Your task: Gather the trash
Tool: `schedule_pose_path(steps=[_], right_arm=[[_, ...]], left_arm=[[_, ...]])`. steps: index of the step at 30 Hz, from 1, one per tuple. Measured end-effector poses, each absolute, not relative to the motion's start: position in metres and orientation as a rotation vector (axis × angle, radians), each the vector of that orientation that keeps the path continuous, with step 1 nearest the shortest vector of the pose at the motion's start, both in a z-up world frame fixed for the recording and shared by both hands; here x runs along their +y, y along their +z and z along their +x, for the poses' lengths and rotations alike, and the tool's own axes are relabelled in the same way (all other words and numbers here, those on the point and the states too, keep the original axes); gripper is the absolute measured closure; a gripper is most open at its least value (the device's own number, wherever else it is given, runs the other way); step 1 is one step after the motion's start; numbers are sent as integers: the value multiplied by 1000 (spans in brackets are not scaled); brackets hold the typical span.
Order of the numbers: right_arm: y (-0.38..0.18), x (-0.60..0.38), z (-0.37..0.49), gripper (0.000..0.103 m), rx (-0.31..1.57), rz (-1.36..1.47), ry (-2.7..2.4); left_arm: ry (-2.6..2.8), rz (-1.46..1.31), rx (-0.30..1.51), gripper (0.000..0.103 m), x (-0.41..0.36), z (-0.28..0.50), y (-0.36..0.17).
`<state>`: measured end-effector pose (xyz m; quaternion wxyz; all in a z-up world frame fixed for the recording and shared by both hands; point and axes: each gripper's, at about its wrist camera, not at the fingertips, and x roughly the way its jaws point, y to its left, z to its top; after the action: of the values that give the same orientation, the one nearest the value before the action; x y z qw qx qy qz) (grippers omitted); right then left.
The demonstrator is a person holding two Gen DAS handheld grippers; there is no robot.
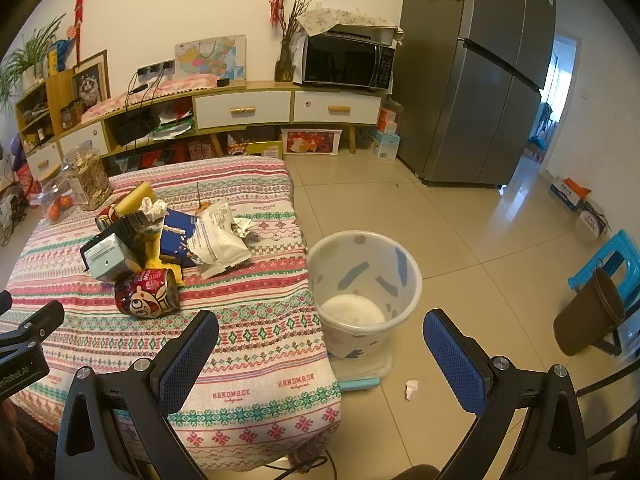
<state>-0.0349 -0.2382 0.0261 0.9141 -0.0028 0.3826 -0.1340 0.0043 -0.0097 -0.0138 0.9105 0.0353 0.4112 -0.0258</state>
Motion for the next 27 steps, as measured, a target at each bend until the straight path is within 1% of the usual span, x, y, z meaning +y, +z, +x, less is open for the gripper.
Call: schedule_pose_path(steps=[27], right_arm=[[22,-237,-33,0,787,-8,-282]], left_arm=[[-65,69,858,1,-12,3,-14]])
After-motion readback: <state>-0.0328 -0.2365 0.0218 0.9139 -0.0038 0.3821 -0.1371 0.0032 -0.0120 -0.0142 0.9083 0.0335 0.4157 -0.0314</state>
